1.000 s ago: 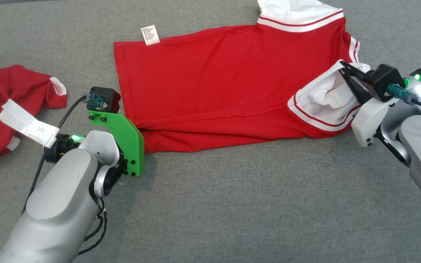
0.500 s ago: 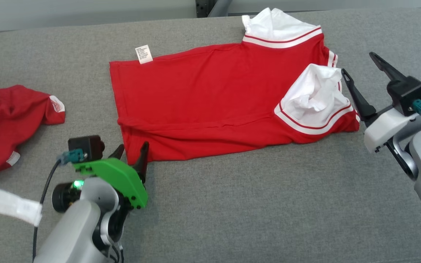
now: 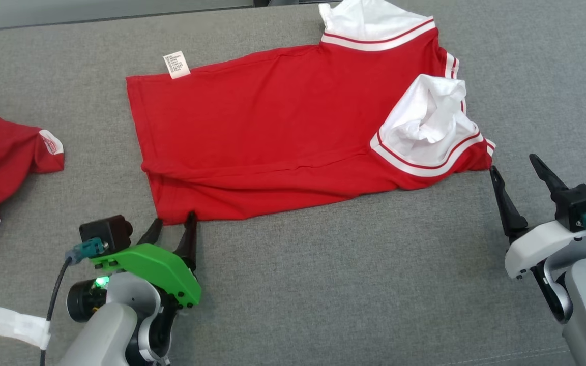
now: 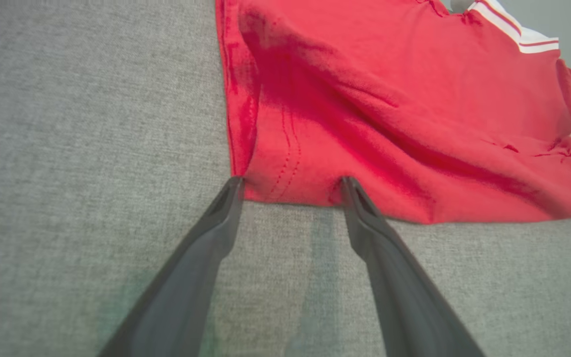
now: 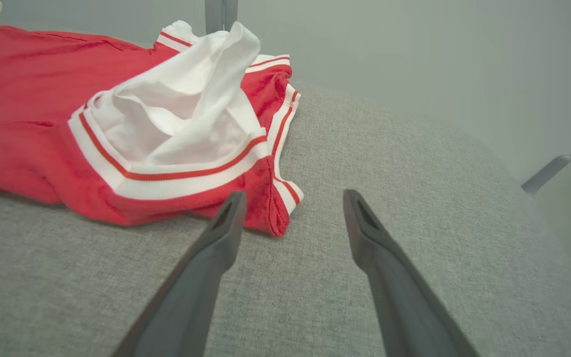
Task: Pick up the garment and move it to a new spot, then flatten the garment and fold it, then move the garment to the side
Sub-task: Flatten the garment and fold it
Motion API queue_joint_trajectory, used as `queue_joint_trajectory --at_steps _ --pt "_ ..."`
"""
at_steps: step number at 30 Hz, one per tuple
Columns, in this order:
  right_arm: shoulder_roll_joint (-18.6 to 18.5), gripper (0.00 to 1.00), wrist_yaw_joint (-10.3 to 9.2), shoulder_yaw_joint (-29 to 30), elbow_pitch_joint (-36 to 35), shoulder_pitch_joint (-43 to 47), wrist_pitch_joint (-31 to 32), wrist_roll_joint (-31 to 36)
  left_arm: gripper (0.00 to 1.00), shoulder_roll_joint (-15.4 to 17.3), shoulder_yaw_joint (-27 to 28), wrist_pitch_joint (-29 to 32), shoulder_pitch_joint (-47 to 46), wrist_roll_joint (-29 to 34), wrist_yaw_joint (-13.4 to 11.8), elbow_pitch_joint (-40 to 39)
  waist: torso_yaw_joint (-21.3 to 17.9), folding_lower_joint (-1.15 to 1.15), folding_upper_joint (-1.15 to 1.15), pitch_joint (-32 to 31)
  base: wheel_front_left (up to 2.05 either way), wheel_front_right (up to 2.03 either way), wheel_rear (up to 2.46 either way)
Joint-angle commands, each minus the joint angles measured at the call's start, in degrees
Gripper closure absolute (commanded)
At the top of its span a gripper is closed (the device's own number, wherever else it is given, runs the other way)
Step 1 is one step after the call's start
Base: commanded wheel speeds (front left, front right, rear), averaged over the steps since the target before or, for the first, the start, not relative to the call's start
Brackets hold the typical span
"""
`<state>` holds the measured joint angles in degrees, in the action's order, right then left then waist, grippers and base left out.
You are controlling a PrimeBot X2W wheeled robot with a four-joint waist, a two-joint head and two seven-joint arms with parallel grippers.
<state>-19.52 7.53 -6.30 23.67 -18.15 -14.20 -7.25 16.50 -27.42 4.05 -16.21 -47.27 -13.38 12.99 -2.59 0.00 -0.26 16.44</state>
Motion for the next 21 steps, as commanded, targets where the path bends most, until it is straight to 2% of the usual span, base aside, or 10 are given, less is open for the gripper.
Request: queue_joint_trajectory --at_steps 1,12,21 --pt "0.12 0.0 -0.08 0.15 0.43 -1.17 0.18 -0.33 0.0 0.34 0.33 0.25 -1.08 -0.09 -0.1 0.35 -0.07 0.0 0.26 1.03 0.0 0.0 0.0" --pt "0.94 0.0 -0.08 -4.21 10.85 -10.11 1.95 -1.62 0.0 0.63 -0.11 2.74 -6.09 0.15 0.21 7.27 0.34 0.0 0.26 3.0 0.0 0.0 0.0" --pt "-0.23 0.0 -0.08 -10.25 18.95 -14.9 5.62 -6.96 0.0 0.33 -1.22 4.62 -6.83 -0.39 0.85 11.96 1.19 0.0 0.26 3.27 0.0 0.0 0.0"
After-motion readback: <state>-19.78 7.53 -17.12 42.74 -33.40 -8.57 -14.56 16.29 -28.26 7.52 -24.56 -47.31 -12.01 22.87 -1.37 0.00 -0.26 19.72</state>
